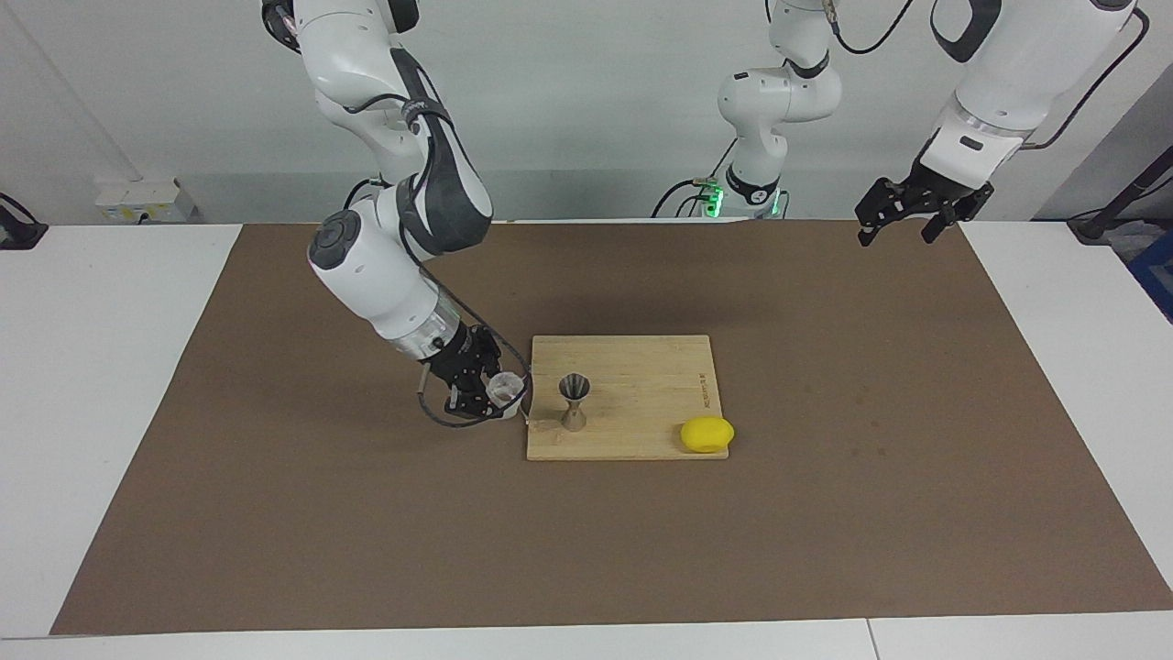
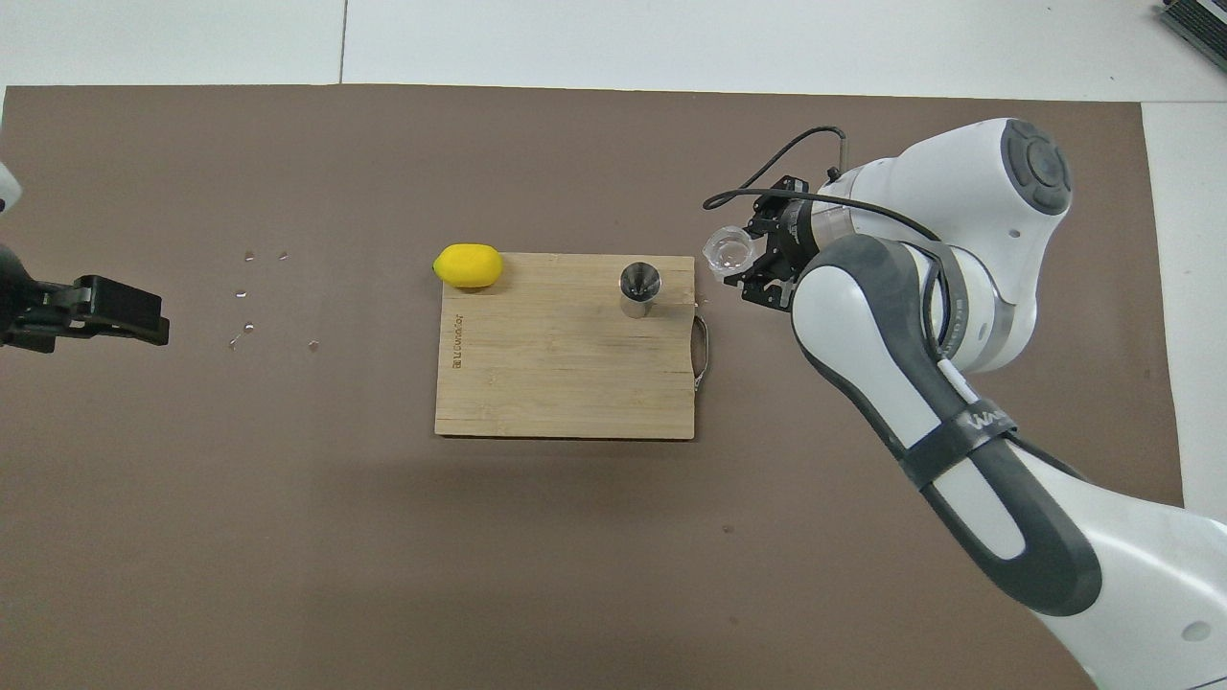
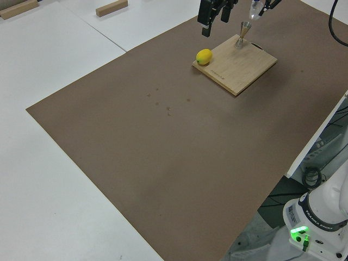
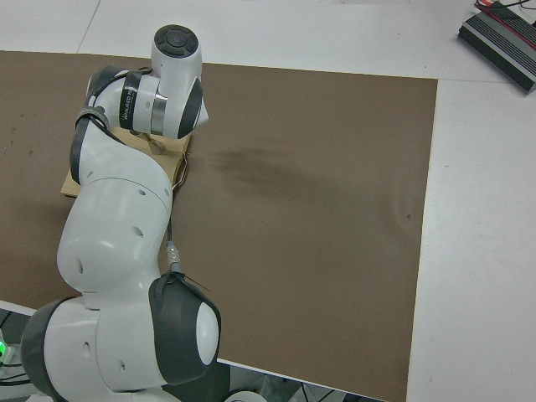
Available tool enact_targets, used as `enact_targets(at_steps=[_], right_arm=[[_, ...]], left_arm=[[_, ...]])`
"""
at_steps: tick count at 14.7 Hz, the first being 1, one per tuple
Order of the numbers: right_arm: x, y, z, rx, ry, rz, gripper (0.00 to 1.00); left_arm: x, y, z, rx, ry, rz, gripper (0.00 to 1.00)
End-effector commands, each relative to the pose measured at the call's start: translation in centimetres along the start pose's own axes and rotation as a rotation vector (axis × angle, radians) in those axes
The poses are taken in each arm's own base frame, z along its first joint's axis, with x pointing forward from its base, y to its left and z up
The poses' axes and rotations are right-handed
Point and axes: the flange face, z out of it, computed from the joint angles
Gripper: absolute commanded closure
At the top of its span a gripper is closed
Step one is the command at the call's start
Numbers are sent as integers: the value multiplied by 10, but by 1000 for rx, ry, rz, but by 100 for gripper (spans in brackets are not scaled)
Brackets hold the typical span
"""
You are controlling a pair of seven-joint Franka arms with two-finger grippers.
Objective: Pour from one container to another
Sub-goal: 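Lift the glass cup with the right gripper over the metal cup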
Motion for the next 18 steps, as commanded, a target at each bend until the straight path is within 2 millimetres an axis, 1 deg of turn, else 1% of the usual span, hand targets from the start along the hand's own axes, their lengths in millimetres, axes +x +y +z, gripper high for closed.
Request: enact_targets(at_steps=[1, 2, 4, 6, 8, 9, 10, 13, 16, 17, 18], right_arm=[[-26, -2, 4, 24, 40, -14, 100], [-33, -1, 4, 30, 49, -24, 100], [-45, -2, 0, 51, 74, -53, 100], [-57, 6, 5, 55, 101, -89, 100], [-59, 7, 6, 63, 134, -118, 100], [-65, 11, 8, 65, 143, -136, 100], [-66, 11, 11, 64, 147, -141, 100], [-72, 16, 13, 79, 199, -196, 100], [-74, 18, 13, 88, 234, -229, 100], [-77, 17, 10, 100, 255, -251, 100], [-82, 20, 12, 109, 277, -281, 100]], left_arm=[[-5, 7, -3, 21, -9, 25, 0], [-8, 6, -2, 21, -6, 23, 0], [-6, 3, -1, 20, 11, 19, 0], [-6, -2, 1, 19, 16, 9, 0], [-6, -2, 3, 19, 22, 9, 0], [-5, -2, 3, 19, 25, 8, 0], [-5, -2, 3, 19, 23, 5, 0], [-6, 2, 2, 19, 26, 8, 0], [-7, 6, 2, 20, 22, 12, 0], [-7, 5, 3, 20, 13, 11, 0], [-7, 2, 3, 20, 11, 6, 0]])
